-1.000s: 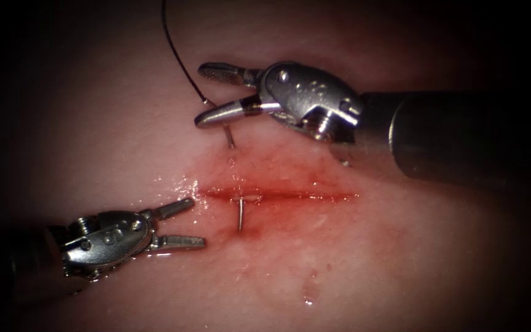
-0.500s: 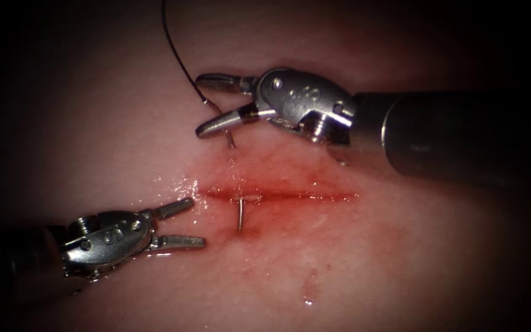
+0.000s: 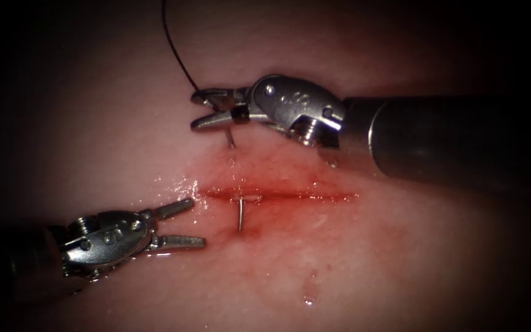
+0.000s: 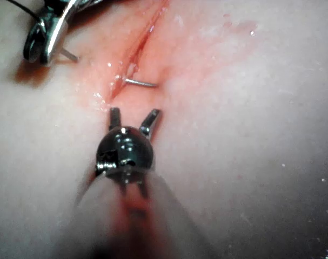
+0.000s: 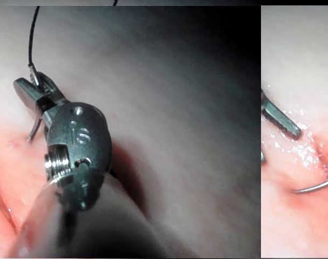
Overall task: Wound Closure
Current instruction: With the needle in the right gripper, place the needle in the skin above the wound
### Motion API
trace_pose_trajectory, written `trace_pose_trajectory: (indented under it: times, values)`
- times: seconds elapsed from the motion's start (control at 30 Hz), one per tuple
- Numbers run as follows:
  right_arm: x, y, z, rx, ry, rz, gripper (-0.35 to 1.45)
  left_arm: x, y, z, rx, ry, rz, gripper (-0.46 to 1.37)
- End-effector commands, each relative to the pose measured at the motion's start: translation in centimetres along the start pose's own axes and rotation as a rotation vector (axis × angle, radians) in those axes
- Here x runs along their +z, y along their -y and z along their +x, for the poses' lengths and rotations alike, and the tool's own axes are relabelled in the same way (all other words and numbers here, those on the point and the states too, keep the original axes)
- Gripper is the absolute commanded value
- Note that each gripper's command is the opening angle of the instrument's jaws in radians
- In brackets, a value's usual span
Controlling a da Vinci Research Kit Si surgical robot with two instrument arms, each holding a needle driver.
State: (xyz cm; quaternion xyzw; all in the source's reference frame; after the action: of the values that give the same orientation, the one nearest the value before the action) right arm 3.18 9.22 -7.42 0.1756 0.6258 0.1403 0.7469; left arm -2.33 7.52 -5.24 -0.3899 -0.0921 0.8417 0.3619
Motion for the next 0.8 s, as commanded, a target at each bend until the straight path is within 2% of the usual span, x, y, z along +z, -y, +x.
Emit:
trace_pose_trajectory:
  times: [0.03,0.07,0.13,0.3,0.43,0.63,0.8]
  values:
    - [-0.01,-0.01,0.04,0.006,0.0,-0.02,-0.35,0.0,-0.01,-0.01,0.001,0.003,-0.006,0.21]
    - [-0.01,-0.01,0.05,0.008,0.0,-0.023,-0.35,0.0,-0.01,-0.01,0.001,0.003,-0.006,0.18]
    - [-0.01,-0.04,0.08,0.003,0.001,-0.046,-0.35,0.01,-0.04,-0.01,0.0,0.006,-0.006,-0.02]
    - [-0.02,-0.1,0.11,-0.06,0.01,-0.072,-0.35,0.01,-0.12,0.0,-0.005,0.014,-0.014,-0.35]
    - [-0.04,-0.13,0.13,-0.118,0.009,-0.076,-0.35,0.07,-0.24,0.01,-0.008,0.017,-0.048,-0.29]
    - [-0.08,-0.18,0.2,-0.233,0.015,-0.1,-0.35,0.19,-0.28,-0.02,-0.012,0.018,-0.066,-0.2]
    - [-0.11,-0.22,0.27,-0.289,0.005,-0.111,-0.35,0.22,-0.26,-0.09,-0.024,0.018,-0.065,-0.24]
